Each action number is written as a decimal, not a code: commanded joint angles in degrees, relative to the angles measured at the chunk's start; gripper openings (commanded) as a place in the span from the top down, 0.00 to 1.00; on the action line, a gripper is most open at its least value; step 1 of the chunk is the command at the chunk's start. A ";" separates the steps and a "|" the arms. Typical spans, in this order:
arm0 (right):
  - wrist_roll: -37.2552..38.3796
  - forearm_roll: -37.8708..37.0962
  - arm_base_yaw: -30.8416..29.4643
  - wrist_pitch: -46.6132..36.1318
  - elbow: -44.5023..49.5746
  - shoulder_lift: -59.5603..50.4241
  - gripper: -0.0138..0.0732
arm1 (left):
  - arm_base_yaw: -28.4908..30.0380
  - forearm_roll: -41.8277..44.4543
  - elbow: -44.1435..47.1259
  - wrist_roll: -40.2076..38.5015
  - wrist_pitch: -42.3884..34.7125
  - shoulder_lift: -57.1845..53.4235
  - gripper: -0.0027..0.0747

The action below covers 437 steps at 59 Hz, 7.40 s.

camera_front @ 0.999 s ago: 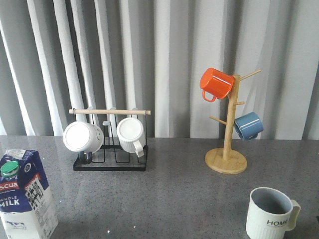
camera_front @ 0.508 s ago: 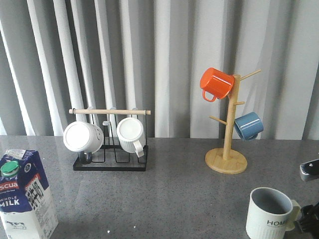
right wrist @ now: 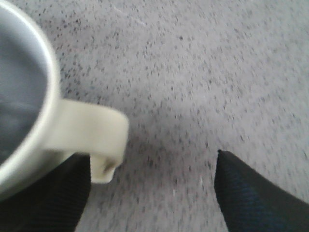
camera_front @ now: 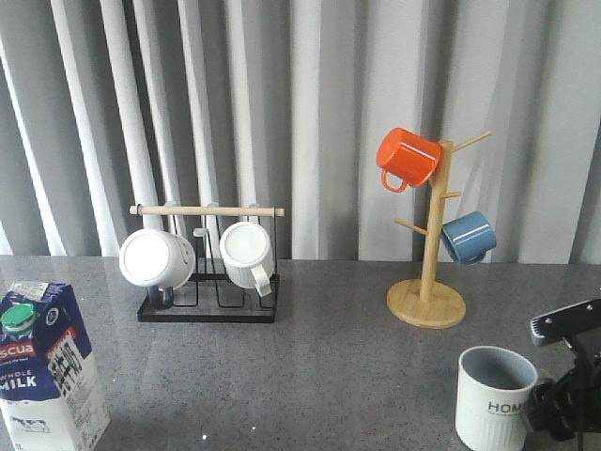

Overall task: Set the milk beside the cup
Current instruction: 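Grasp the white HOME mug by its handle with the right gripper, then slide the white HOME mug toward the milk carton, release it, then lower the left gripper onto the top of the milk carton, then grasp the milk carton top with the left gripper and lift it, then carry the milk carton beside the white mug and lower it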

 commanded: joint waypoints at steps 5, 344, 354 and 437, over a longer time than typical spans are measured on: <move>-3.77 -1.12 -0.49 -11.92 -1.86 1.39 0.41 | -0.26 -0.27 -1.77 -0.02 -3.70 1.01 0.43; -0.68 16.15 23.00 19.74 33.19 -74.36 0.85 | -0.33 -7.02 -67.94 20.51 50.47 75.15 0.83; -0.68 16.15 23.00 19.74 33.19 -74.36 0.85 | -2.16 -23.03 -68.74 28.34 49.56 73.68 0.98; -0.73 16.20 23.00 19.53 33.19 -74.36 0.85 | -20.82 -9.46 -85.08 15.97 51.34 89.23 0.92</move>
